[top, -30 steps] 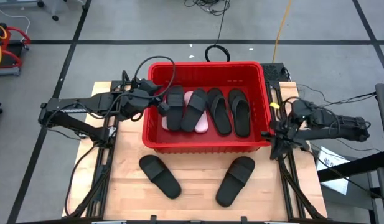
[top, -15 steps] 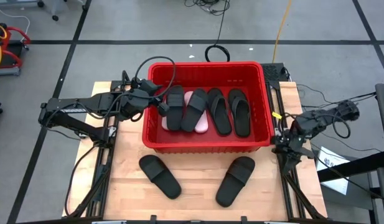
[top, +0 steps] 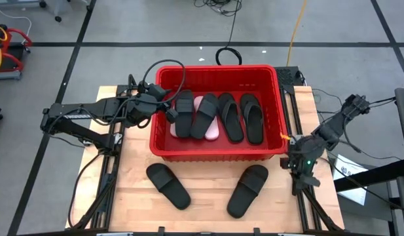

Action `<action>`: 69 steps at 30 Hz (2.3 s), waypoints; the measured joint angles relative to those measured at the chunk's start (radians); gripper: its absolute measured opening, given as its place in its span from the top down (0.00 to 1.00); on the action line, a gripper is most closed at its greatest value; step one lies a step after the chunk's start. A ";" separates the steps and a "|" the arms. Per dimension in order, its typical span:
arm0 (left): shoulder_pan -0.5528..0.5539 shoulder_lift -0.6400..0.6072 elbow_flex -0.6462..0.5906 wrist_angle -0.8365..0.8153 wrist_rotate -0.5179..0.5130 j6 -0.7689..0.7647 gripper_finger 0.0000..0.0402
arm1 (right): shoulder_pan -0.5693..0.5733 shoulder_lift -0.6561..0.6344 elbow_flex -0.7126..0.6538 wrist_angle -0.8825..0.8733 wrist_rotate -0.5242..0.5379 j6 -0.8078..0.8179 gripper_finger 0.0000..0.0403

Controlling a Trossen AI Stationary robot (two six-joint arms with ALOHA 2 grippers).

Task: Pick and place slides into bin
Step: Put the black slipper into the red bin

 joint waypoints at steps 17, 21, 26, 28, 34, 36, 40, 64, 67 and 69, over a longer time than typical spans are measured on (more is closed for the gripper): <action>0.000 0.000 0.000 -0.079 0.045 -0.001 0.70 | 0.419 0.238 0.000 0.084 0.467 0.321 1.00; -0.017 0.000 0.000 -0.083 0.055 0.031 0.70 | 0.481 0.307 0.000 0.146 0.654 0.371 1.00; -0.080 0.000 0.000 -0.083 0.054 0.125 0.70 | 0.508 0.402 0.000 0.214 0.734 0.408 1.00; -0.113 0.000 0.000 -0.082 0.054 0.129 0.70 | 0.508 0.439 0.000 0.244 0.734 0.421 1.00; -0.260 0.000 0.000 -0.170 0.056 0.057 0.70 | 0.508 0.513 0.000 0.315 0.735 0.437 1.00; -0.319 0.000 0.000 -0.236 0.057 -0.026 0.70 | 0.508 0.523 0.000 0.316 0.735 0.446 1.00; -0.444 0.004 0.000 -0.344 0.057 -0.220 0.70 | 0.508 0.524 0.000 0.316 0.735 0.426 1.00; -0.898 0.036 -0.295 -0.223 0.426 -1.236 0.70 | 0.508 0.498 0.000 0.379 0.736 0.078 1.00; -0.921 -0.010 -0.428 -0.076 0.424 -1.308 0.70 | 0.507 0.498 0.000 0.383 0.737 0.103 1.00; -0.923 -0.052 -0.513 0.033 0.423 -1.364 0.70 | 0.506 0.499 0.000 0.382 0.737 0.122 1.00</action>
